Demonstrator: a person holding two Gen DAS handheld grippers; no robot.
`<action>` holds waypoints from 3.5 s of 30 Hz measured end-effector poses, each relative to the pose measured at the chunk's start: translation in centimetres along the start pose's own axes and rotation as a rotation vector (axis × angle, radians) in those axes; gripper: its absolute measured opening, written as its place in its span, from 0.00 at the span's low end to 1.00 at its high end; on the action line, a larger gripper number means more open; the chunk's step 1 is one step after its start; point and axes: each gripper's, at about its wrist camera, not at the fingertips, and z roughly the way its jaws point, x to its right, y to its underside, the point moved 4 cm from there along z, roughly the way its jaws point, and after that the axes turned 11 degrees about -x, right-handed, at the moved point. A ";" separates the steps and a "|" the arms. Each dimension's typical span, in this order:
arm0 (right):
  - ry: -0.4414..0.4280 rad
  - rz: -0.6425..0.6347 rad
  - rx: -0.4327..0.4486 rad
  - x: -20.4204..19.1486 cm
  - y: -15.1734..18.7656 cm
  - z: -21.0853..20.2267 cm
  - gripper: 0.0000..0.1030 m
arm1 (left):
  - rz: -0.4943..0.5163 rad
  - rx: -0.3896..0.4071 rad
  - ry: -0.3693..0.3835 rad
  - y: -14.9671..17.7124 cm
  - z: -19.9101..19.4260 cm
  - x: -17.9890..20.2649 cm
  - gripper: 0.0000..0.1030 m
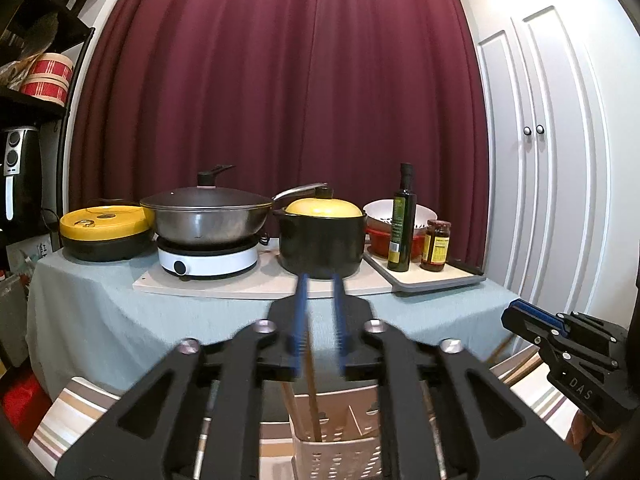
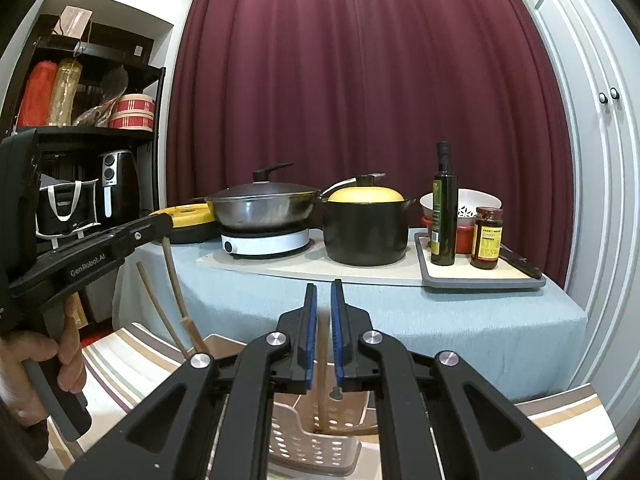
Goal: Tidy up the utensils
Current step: 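Lower the chopsticks into the caddy and open both grippers, then move both tools down toward the remaining chopsticks, then close the right gripper on a chopstick while the left gripper grasps another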
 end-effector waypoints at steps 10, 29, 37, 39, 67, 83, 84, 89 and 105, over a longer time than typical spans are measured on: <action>0.031 0.001 0.023 -0.8 0.3 -3.4 0.28 | 0.003 0.020 -0.019 0.9 -3.7 0.1 0.50; 0.115 0.013 -0.186 -2.6 13.2 -9.1 0.29 | -0.052 -0.187 -0.162 13.0 -11.7 -2.3 0.55; 0.060 0.050 -0.311 -4.0 18.9 -9.2 0.29 | -0.046 -0.290 -0.217 18.6 -14.3 -3.1 0.55; 0.051 0.041 -0.338 -4.6 20.1 -9.0 0.29 | -0.049 -0.309 -0.223 19.6 -14.8 -3.2 0.56; 0.072 0.051 -0.490 -3.2 24.6 -8.2 0.08 | -0.031 -0.418 -0.105 23.9 -13.7 1.4 0.55; 0.093 0.090 -0.468 -0.7 24.9 -9.2 0.08 | 0.037 -0.521 0.028 28.2 -12.9 6.0 0.33; 0.090 0.091 -0.466 -0.7 24.9 -9.2 0.08 | 0.035 -0.531 0.033 28.5 -12.8 6.1 0.29; 0.076 0.094 -0.461 -0.7 25.0 -9.3 0.08 | 0.035 -0.557 0.043 29.3 -12.6 6.1 0.21; 0.069 0.064 -0.452 -0.8 25.4 -10.3 0.14 | 0.011 -0.554 0.046 29.5 -12.9 5.3 0.06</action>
